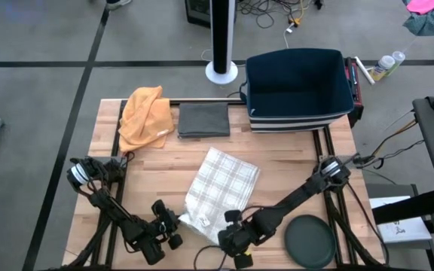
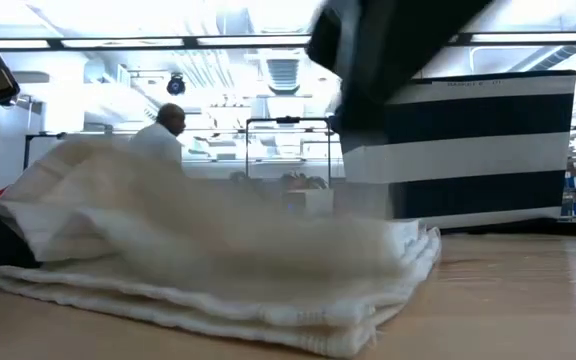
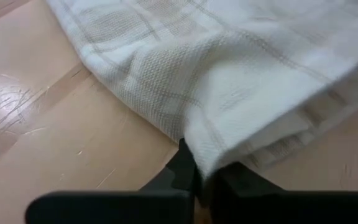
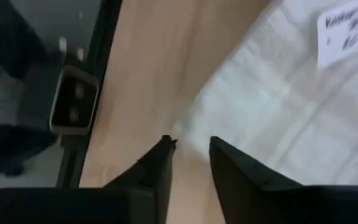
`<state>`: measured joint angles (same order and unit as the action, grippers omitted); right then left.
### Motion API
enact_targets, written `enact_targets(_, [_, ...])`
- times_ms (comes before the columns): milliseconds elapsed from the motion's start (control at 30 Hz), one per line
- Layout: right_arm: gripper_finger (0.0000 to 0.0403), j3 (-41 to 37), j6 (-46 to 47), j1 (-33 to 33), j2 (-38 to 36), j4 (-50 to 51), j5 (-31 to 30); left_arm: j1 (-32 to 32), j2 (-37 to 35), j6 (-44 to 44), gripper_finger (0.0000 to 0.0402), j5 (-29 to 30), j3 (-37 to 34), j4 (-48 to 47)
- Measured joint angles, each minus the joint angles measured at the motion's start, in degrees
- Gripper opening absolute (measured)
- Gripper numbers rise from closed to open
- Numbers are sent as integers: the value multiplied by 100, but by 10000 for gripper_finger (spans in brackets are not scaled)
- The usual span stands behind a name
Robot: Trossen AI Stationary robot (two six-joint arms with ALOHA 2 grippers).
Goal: Fold kitchen towel into neat rectangle
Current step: Fold the white patterned towel
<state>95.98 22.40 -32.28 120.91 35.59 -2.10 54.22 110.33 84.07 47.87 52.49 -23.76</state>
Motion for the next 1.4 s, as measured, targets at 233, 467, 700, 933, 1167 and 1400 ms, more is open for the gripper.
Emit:
enact_targets(233, [161, 114, -2, -38, -156, 79, -328, 7, -202, -165, 20, -278, -7, -154])
enact_targets(467, [160, 31, 57, 36, 256, -812, -1961, 9, -226, -212, 14, -299, -9, -159])
enact_targets(700, [151, 31, 489, 12, 863, -773, -1362, 11, -226, -182, 12, -306, -11, -231])
enact_targets(933, [158, 26, 658, -173, 647, -282, -720, 15, -234, 47, 13, -343, -7, -393])
enact_targets(1167, [158, 22, 658, -177, 334, -414, -1312, 15, -237, 96, 12, -354, -11, -424])
enact_targets(1400, [151, 22, 349, -225, 333, -384, -1221, 15, -237, 94, 21, -347, -7, -386])
